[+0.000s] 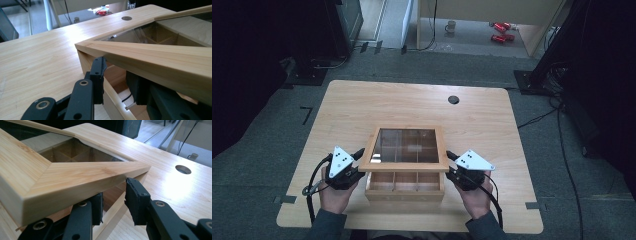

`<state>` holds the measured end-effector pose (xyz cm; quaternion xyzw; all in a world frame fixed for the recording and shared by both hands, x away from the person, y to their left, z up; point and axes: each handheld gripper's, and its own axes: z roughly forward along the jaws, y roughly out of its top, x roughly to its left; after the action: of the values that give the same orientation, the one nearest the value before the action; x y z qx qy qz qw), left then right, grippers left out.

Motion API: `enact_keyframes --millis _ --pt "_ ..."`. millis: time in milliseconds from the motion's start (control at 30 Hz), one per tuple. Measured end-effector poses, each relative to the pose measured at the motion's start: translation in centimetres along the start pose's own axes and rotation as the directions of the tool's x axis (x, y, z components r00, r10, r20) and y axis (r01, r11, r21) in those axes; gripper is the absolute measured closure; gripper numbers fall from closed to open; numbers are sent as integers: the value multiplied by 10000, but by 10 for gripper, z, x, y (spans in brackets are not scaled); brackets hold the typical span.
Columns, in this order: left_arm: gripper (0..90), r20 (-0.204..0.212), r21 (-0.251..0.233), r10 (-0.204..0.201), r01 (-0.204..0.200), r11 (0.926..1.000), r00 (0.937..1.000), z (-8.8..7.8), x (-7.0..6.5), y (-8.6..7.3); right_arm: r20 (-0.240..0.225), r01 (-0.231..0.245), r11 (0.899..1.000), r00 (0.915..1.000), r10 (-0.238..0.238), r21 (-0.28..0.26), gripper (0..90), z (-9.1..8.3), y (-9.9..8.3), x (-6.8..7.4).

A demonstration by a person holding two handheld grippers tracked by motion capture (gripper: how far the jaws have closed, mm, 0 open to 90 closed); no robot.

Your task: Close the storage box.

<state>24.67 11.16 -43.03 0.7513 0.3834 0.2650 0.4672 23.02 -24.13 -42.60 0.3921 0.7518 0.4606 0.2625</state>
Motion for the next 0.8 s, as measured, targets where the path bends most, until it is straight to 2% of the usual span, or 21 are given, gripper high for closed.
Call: enact_keyframes --millis 200,633,800 --pt "685 49 41 -10 9 10000 10000 -1 -1 -2 114 155 9999 9998 -155 28 676 -2 -2 3" --pt "687 267 20 129 -130 9999 9996 -4 -1 -9 40 51 10000 10000 -51 35 676 -7 -9 5" --pt "688 385 85 66 -69 9999 9992 -5 -1 -14 17 -42 9999 10000 42 121 678 -8 -13 7"
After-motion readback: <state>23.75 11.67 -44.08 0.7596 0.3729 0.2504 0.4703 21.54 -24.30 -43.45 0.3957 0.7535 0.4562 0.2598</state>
